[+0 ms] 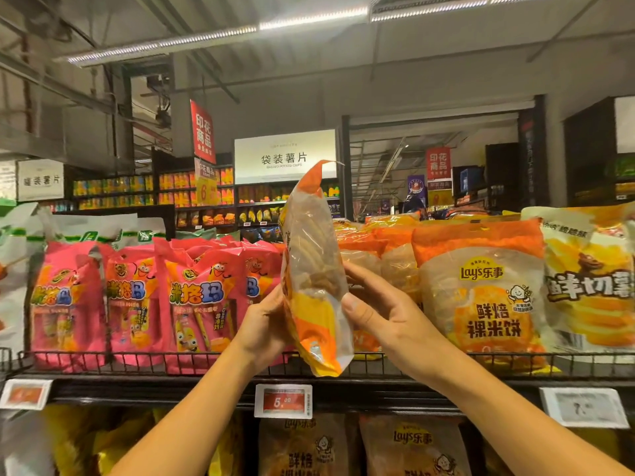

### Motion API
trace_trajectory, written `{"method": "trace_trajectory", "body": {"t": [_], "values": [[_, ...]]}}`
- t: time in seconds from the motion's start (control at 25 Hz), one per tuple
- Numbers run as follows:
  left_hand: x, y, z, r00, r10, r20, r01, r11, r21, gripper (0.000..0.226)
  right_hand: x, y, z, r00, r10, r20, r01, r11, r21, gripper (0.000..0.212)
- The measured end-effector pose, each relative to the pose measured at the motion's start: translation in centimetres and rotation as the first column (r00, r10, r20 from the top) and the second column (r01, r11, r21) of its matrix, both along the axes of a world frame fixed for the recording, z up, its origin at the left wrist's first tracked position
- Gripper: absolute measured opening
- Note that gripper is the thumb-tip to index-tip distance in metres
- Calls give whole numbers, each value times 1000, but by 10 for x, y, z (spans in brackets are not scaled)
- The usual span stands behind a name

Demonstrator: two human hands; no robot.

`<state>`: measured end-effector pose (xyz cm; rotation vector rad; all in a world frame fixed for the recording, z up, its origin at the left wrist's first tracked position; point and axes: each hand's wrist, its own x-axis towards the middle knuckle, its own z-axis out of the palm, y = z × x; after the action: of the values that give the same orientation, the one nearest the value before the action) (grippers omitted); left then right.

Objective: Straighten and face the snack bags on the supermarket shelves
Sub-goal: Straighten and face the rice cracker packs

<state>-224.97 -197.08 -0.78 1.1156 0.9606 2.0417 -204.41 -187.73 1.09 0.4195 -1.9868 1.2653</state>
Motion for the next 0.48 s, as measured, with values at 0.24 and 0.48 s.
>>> {"method": "trace_trajectory", "body": {"t": [0.24, 0.48], "values": [[3, -2, 6, 998, -31, -59, 28, 998, -48, 41, 4, 5, -2, 997, -76, 4, 75, 991, 107, 46], [-2, -16, 11, 976, 102, -193, -101, 995, 14, 38, 7, 15, -7, 993, -97, 66, 92, 993, 77, 42]]}}
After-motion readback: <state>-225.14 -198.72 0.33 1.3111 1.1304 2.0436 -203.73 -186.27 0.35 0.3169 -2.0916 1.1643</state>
